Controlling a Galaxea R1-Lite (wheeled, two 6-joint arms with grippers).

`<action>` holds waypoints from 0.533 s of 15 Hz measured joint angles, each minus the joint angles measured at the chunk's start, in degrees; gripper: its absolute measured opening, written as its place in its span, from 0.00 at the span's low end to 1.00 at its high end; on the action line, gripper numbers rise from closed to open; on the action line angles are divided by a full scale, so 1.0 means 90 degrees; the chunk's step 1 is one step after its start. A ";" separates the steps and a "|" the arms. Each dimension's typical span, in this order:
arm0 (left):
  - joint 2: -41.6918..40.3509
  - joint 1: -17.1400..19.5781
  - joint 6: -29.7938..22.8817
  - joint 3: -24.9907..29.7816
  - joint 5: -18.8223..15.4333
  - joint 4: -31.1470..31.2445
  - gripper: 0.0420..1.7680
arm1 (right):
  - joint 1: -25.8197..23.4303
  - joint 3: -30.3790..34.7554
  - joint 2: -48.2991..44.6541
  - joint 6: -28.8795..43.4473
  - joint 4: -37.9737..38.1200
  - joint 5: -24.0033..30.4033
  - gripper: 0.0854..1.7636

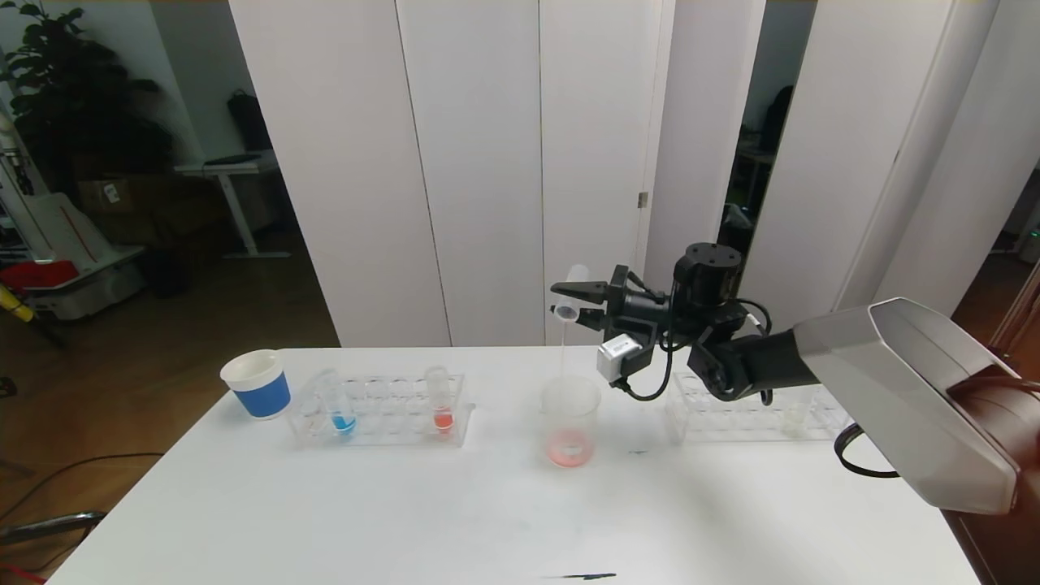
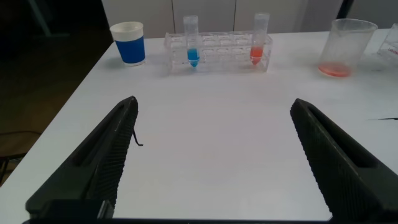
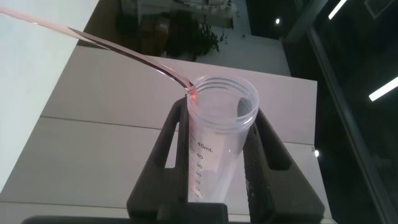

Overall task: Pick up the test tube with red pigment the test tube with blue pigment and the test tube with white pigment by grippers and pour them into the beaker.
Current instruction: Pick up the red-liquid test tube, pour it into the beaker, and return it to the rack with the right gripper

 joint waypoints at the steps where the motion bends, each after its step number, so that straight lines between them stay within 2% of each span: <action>1: 0.0000 0.0000 0.0000 0.0000 0.0000 0.0000 0.99 | -0.0003 -0.0023 0.0003 -0.0088 0.0003 0.0035 0.29; 8: 0.0000 0.0000 0.0003 0.0000 0.0003 0.0000 0.99 | -0.0031 -0.0116 0.0009 -0.0171 0.0009 0.0370 0.29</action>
